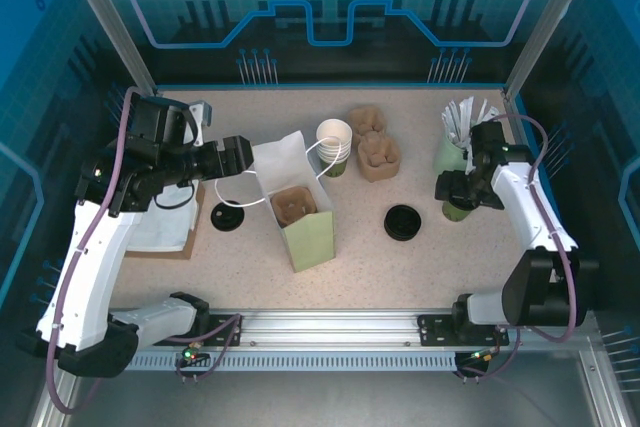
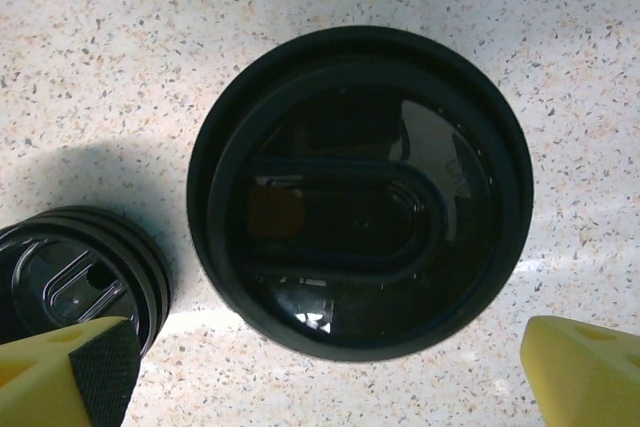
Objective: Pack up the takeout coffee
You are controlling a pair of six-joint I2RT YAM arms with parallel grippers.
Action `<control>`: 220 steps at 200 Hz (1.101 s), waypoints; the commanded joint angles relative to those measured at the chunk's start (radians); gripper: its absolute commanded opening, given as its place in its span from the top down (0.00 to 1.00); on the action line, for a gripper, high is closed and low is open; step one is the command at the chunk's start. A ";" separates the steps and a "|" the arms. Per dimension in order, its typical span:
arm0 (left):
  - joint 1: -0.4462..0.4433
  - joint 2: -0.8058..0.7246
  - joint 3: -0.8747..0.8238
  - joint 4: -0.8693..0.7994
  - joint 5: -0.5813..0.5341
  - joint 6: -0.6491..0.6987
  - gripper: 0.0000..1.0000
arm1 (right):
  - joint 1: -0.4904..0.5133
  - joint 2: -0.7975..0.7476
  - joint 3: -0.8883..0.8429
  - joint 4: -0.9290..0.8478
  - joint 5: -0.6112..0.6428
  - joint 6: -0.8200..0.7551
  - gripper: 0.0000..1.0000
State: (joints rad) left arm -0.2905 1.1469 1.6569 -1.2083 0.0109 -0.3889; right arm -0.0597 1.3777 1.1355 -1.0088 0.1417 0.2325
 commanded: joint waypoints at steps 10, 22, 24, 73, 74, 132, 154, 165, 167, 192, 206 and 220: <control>0.007 0.001 -0.015 -0.025 -0.022 0.025 0.07 | -0.022 0.042 -0.015 0.042 -0.002 0.025 0.00; 0.007 0.000 -0.014 -0.025 -0.022 0.024 0.07 | -0.028 0.048 -0.019 0.051 0.001 0.026 0.00; 0.007 0.001 -0.015 -0.025 -0.022 0.024 0.07 | -0.028 0.050 -0.019 0.051 0.002 0.027 0.00; 0.007 0.008 -0.012 -0.024 -0.015 0.025 0.07 | -0.040 0.083 -0.019 0.065 0.008 0.021 0.00; 0.007 0.008 -0.011 -0.025 -0.015 0.025 0.07 | -0.040 0.083 -0.019 0.065 0.007 0.021 0.00; 0.007 0.013 -0.012 -0.020 -0.012 0.024 0.07 | -0.048 0.068 0.015 0.038 -0.003 -0.005 0.00; 0.007 0.014 -0.010 -0.023 -0.014 0.030 0.08 | -0.047 0.089 -0.005 0.058 -0.019 0.003 0.00; 0.007 0.013 -0.008 -0.026 -0.014 0.033 0.08 | -0.048 0.096 -0.014 0.071 -0.018 0.004 0.00; 0.007 0.014 -0.008 -0.026 -0.014 0.033 0.08 | -0.048 0.098 -0.015 0.073 -0.016 0.004 0.00; 0.007 0.019 -0.004 -0.033 -0.008 0.036 0.09 | -0.047 0.117 -0.015 0.090 -0.011 -0.010 0.00; 0.007 0.022 -0.005 -0.033 -0.009 0.035 0.09 | -0.049 0.128 -0.012 0.098 -0.012 -0.016 0.00; 0.007 0.021 -0.006 -0.032 -0.009 0.033 0.09 | -0.050 0.141 -0.010 0.102 -0.012 -0.019 0.00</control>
State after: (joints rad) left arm -0.2905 1.1622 1.6520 -1.2243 0.0040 -0.3813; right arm -0.0883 1.4925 1.1267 -0.9295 0.1417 0.2298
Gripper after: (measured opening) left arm 0.910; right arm 0.999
